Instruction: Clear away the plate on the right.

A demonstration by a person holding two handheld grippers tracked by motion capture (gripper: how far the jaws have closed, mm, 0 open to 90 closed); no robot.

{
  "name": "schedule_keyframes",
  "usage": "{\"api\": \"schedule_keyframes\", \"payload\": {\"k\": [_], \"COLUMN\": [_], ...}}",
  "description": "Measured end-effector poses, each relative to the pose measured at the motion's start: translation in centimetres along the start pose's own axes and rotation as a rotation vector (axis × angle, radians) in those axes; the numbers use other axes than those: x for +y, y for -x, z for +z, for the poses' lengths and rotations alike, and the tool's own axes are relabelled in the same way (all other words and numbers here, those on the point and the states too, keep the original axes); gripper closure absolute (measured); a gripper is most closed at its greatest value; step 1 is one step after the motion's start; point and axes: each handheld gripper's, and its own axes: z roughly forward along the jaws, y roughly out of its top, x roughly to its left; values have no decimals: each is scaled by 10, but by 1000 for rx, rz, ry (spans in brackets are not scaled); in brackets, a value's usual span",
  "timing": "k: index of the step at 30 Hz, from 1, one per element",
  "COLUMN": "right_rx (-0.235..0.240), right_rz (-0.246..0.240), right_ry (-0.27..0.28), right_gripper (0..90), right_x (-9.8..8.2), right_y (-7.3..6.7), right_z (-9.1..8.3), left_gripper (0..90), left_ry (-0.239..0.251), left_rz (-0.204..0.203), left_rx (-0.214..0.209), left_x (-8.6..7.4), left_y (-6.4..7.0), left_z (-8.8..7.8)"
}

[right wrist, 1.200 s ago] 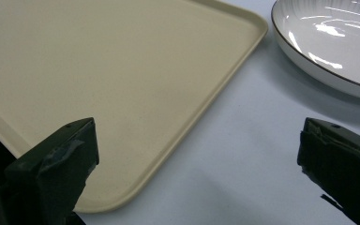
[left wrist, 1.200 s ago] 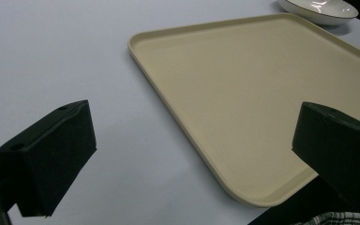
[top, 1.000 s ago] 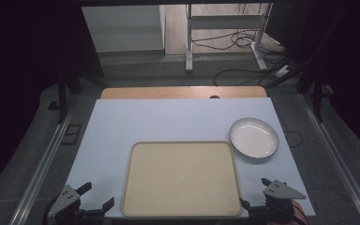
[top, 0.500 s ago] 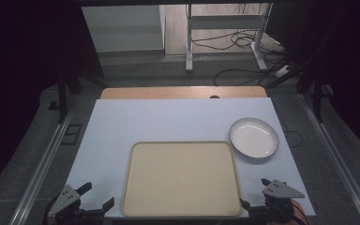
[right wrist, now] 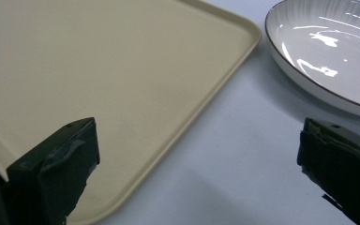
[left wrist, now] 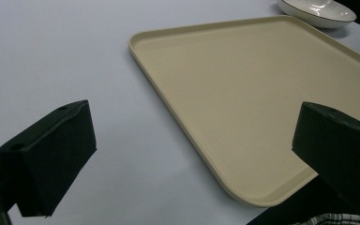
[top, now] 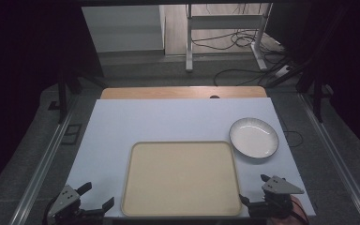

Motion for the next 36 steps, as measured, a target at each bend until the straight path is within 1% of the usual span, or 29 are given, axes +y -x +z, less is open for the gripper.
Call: {"api": "schedule_keyframes", "payload": {"k": [4, 6, 14, 18, 20, 21, 22, 23, 26, 29, 33, 36], "right_rx": [-17, -19, -61, -91, -93, -117, -117, -143, -153, -174, -208, -222], "right_rz": [2, 14, 26, 58, 64, 57, 57, 37, 31, -6, -45, -53], "right_ry": [-19, -27, -37, -35, -34, -38, -38, -56, -64, -76, -86, -100], "right_gripper": [0, 0, 0, 0, 0, 0, 0, 0, 0, 0, 63, 111], "right_x": [2, 3, 5, 7, 7, 9, 9, 10, 12, 17, 20, 21], "right_y": [4, 7, 12, 14, 15, 15, 15, 15, 16, 16, 17, 19], "right_z": [3, 5, 8, 9, 9, 10, 10, 11, 13, 16, 17, 19], "left_gripper": [0, 0, 0, 0, 0, 0, 0, 0, 0, 0, 0, 0], "left_ry": [-3, -5, -8, -6, -7, -8, -8, -7, -8, -9, -9, -11], "left_rz": [4, 8, 10, 8, 7, 8, 8, 8, 8, 8, 7, 7], "left_rx": [2, 3, 4, 1, 1, 1, 1, 1, 1, 1, 1, 0], "left_x": [0, 0, 0, 0, 0, 0, 0, 0, 0, 0, 0, 0], "left_y": [1, 1, 1, 1, 1, 1, 1, 1, 1, 1, 1, 1], "left_z": [0, 1, 1, 1, 1, 1, 1, 1, 1, 1, 1, 2]}}
